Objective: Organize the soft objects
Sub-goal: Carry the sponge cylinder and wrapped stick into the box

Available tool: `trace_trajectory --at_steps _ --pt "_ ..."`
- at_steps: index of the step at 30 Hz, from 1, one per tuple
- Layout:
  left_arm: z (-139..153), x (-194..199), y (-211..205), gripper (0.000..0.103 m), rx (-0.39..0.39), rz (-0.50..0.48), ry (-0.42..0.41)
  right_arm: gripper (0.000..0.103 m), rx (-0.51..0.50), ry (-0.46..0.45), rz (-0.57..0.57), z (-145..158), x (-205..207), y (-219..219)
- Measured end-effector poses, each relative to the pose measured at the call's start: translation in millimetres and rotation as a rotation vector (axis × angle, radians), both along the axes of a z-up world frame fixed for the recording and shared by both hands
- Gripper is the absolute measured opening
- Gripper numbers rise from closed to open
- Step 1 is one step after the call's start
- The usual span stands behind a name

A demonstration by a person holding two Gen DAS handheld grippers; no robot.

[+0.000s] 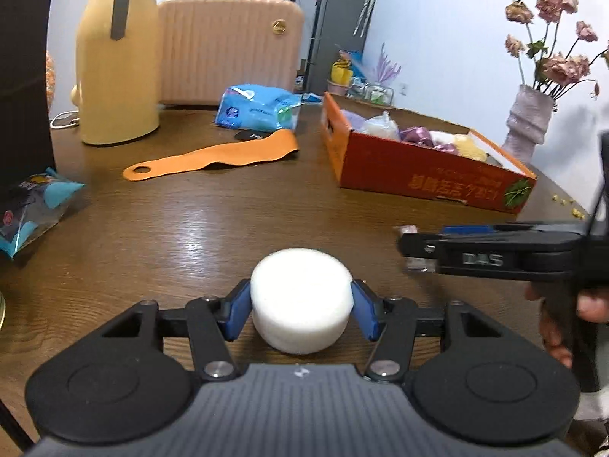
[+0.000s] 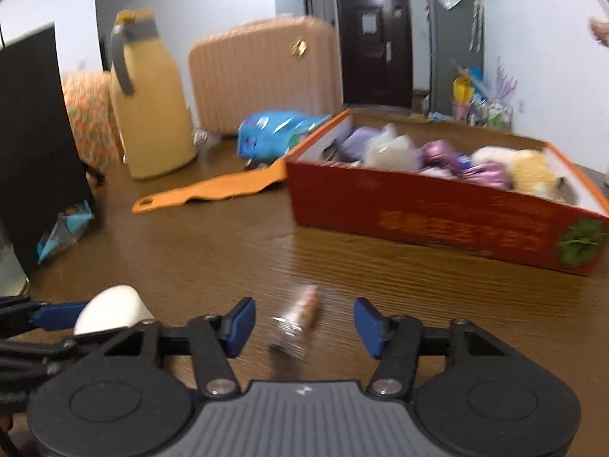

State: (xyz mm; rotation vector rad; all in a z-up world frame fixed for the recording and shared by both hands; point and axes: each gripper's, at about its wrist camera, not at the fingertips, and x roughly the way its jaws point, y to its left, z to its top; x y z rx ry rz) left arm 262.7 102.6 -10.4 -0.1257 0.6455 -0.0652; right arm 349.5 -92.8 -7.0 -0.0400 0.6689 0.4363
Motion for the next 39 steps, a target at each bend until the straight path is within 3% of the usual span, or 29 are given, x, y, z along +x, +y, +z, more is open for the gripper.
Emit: trace_trajectory --at_steps 2,3,8,14,20,24,30,33,39 --pt "-1 2 -2 0.056 0.015 0.009 0.012 0.021 -0.035 0.005 0.011 -5 6 13" --pt "-1 0 -4 0.056 0.025 0.004 0.009 0.018 -0.050 0.003 0.001 -7 6 16" --pt "3 -10 -23 0.056 0.039 -0.043 0.004 0.017 -0.015 0.000 -0.025 -11 -11 -11" --pt "5 -24 -75 0.056 0.034 -0.171 0.000 0.017 0.018 0.003 -0.136 -7 -60 -89" --pt "10 -20 -142 0.056 0.049 -0.303 -0.018 0.017 0.059 -0.017 -0.240 -2 -95 -156" --pt "18 -9 -165 0.056 0.047 -0.334 -0.036 0.017 0.102 -0.032 -0.259 1 -100 -183" --pt "50 53 -185 0.057 0.029 -0.397 -0.072 0.017 0.161 -0.071 -0.245 18 -78 -208" --pt "72 113 -197 0.057 0.005 -0.413 -0.083 0.017 0.166 -0.112 -0.248 35 -48 -218" --pt "87 240 -215 0.057 0.074 -0.276 -0.070 0.017 0.129 -0.147 -0.213 64 50 -215"
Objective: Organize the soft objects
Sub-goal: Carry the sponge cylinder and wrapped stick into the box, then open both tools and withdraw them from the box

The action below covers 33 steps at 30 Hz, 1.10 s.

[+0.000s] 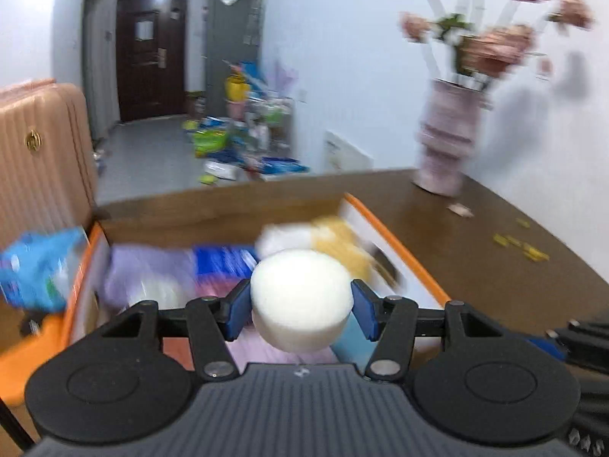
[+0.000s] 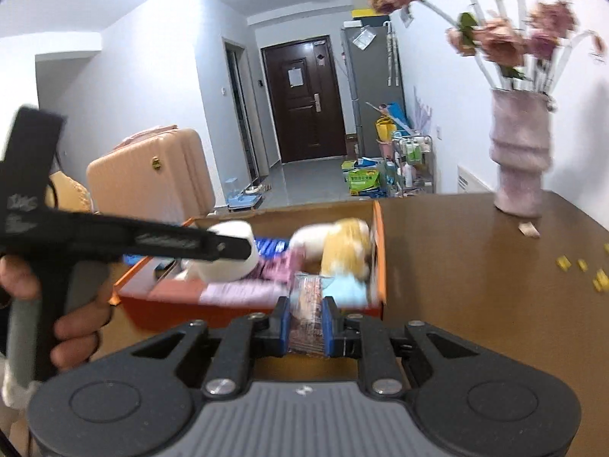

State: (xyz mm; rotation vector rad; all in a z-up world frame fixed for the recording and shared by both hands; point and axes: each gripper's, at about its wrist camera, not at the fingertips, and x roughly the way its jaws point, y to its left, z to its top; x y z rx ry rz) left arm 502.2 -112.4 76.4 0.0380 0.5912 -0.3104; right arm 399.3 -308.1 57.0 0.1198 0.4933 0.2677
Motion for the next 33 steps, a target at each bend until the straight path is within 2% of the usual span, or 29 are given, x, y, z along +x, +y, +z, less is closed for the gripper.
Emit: trace_trajectory --at_steps 4,8,10,12,13,18,20,22,24,30,33 --pt "-8 51 20 0.057 -0.023 0.078 0.055 0.017 -0.005 0.056 0.007 -2 85 12" --pt "-15 60 65 0.057 -0.009 0.124 0.039 0.020 0.024 0.138 0.005 -20 157 26" --pt "-20 64 86 0.057 0.013 0.175 0.051 0.023 -0.008 0.161 -0.026 -28 177 36" --pt "-29 71 102 0.057 0.042 0.202 0.078 0.025 -0.024 0.157 -0.008 -33 188 42" --pt "-32 73 106 0.057 0.051 0.211 0.087 0.031 -0.016 0.157 0.001 -35 191 44" --pt "-38 77 114 0.062 0.081 0.195 0.111 0.042 -0.005 0.139 -0.006 -39 186 47" --pt "-37 76 116 0.068 0.075 0.179 0.124 0.047 -0.022 0.127 -0.009 -36 181 49" --pt "-33 70 115 0.080 0.058 0.160 0.121 0.048 -0.036 0.117 -0.012 -29 175 45" --pt "-24 60 110 0.085 0.063 0.156 0.108 0.048 -0.040 0.108 -0.021 -21 169 42" --pt "10 32 115 0.087 0.023 0.137 0.084 0.057 -0.049 0.051 -0.041 17 133 28" --pt "24 10 113 0.092 0.026 0.138 0.073 0.058 -0.071 0.036 -0.040 33 111 22"
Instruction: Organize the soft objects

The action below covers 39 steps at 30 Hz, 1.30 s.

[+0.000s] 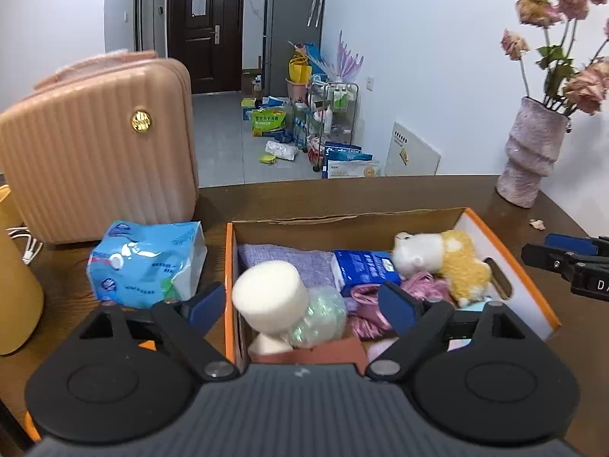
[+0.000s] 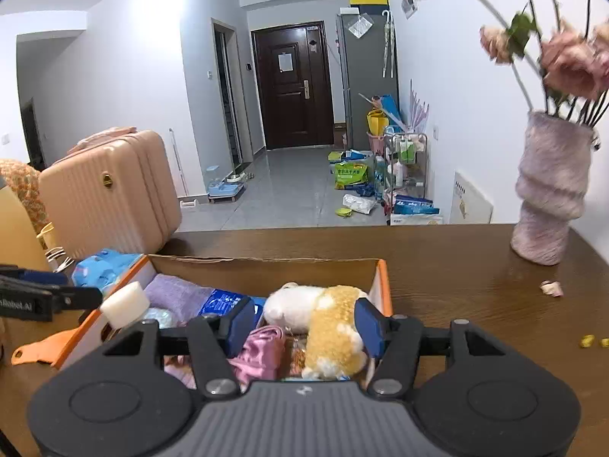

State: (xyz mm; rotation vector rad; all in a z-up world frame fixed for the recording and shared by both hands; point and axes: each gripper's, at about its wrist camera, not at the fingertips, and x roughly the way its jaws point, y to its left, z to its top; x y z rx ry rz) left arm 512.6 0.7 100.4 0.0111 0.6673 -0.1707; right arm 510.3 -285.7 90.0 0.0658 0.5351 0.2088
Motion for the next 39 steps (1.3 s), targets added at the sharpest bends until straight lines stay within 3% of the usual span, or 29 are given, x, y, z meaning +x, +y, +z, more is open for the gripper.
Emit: trace_trajectory --at_steps 2,6,11,14,21,26,30,34,39 --pt "-1 -15 -7 0.095 0.007 -0.005 0.005 0.064 -0.014 -0.001 -0.003 7 -15 -3" --pt "-17 -51 -19 0.095 0.024 -0.019 0.039 0.064 -0.021 0.036 -0.005 9 -42 -9" --pt "-20 -115 -19 0.095 -0.007 0.016 -0.013 0.071 -0.041 0.016 0.000 4 -98 -7" --pt "-24 -158 -16 0.100 -0.024 0.039 -0.048 0.073 -0.049 -0.001 0.005 -7 -134 -4" --pt "-48 -252 -19 0.100 0.040 0.053 -0.110 0.073 -0.040 -0.041 -0.014 -45 -221 6" --pt "-62 -309 -15 0.100 0.029 0.072 -0.135 0.079 -0.020 -0.053 -0.005 -63 -282 17" --pt "-72 -350 -7 0.100 0.027 0.079 -0.149 0.079 -0.040 -0.049 0.027 -78 -326 29" --pt "-88 -394 1 0.103 0.031 0.075 -0.237 0.087 -0.035 -0.109 0.033 -91 -374 35" --pt "-109 -422 3 0.103 0.010 0.083 -0.223 0.087 -0.029 -0.115 0.027 -109 -411 40"
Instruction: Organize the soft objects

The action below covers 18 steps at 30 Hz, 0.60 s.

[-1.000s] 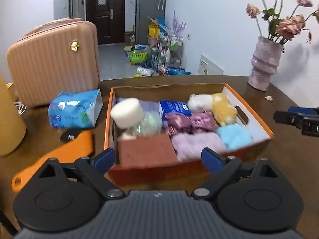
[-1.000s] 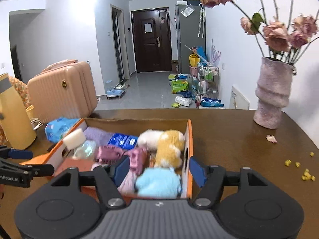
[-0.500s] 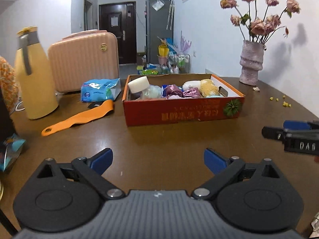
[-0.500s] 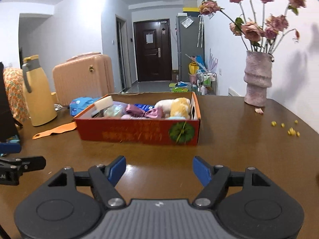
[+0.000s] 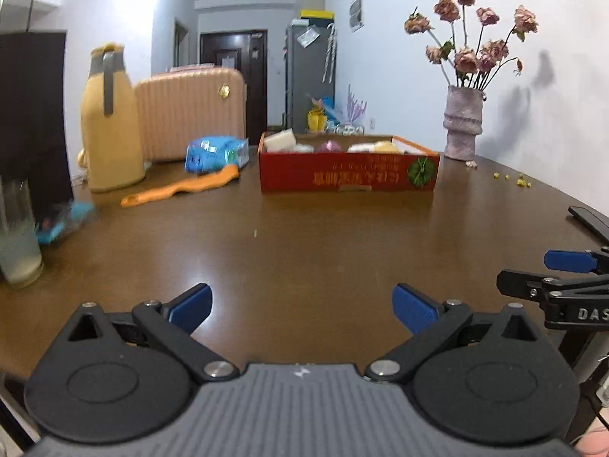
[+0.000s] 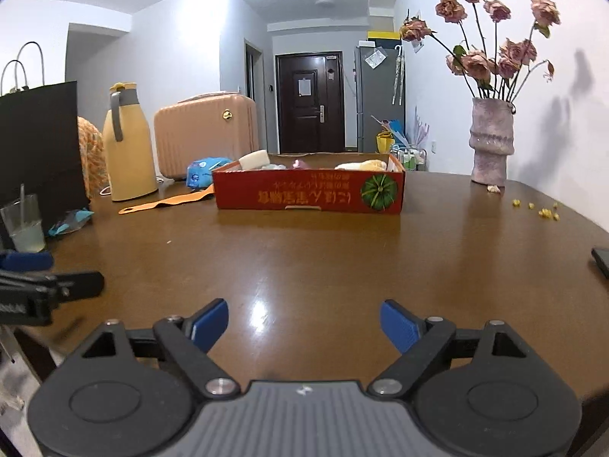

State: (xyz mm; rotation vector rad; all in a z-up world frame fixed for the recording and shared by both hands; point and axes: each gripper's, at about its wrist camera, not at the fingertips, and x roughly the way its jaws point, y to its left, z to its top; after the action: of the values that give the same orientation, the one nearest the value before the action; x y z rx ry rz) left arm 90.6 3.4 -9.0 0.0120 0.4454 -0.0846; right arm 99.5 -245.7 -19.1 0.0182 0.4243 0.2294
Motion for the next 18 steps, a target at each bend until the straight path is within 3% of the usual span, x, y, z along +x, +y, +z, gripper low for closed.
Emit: trace_trajectory --at_steps 7,12,18 --pt "-8 -13 6 0.103 -0.007 0.016 -0.013 0.087 -0.024 -0.030 0.000 -12 -29 1" --pt "-6 -14 9 0.103 -0.015 0.026 -0.025 0.090 0.003 -0.075 -0.049 -14 -33 -6" --pt "-4 -16 9 0.103 -0.014 0.019 -0.033 0.094 0.005 -0.066 -0.050 -15 -32 -5"
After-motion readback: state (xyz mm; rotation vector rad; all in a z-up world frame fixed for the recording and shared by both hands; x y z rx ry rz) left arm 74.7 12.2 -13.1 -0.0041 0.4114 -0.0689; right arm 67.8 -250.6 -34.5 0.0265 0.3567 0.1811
